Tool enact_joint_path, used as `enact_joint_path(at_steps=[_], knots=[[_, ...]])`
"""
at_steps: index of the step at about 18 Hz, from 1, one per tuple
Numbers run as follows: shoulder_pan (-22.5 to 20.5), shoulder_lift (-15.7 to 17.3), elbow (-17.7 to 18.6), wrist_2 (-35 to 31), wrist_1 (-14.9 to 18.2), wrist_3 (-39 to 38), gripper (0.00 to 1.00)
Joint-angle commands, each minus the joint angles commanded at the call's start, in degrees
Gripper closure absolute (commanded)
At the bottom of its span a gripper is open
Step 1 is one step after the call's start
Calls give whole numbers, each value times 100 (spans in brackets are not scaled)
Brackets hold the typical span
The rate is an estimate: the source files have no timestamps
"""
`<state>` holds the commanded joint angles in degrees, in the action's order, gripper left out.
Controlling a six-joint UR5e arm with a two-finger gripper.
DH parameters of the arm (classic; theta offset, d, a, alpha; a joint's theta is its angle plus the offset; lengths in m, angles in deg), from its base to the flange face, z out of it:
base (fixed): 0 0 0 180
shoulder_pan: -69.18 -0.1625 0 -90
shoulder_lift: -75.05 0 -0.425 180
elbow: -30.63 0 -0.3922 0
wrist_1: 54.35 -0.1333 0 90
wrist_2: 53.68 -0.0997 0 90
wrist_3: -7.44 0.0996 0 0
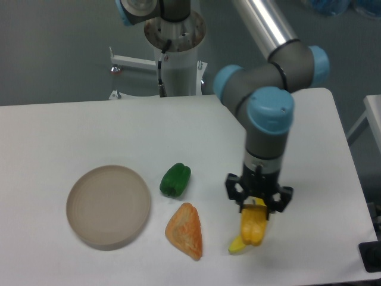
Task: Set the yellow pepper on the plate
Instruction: 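Carry the yellow pepper over toward the beige plate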
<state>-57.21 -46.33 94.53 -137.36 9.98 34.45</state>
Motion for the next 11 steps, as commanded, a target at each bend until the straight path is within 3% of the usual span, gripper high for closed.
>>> enact_joint_path(at_steps=[3, 8, 11], knots=[[386, 193, 271, 176, 79, -696, 51], [844, 378, 755, 194, 79, -1031, 51], [1116, 537, 1273, 176, 35, -1066, 51]])
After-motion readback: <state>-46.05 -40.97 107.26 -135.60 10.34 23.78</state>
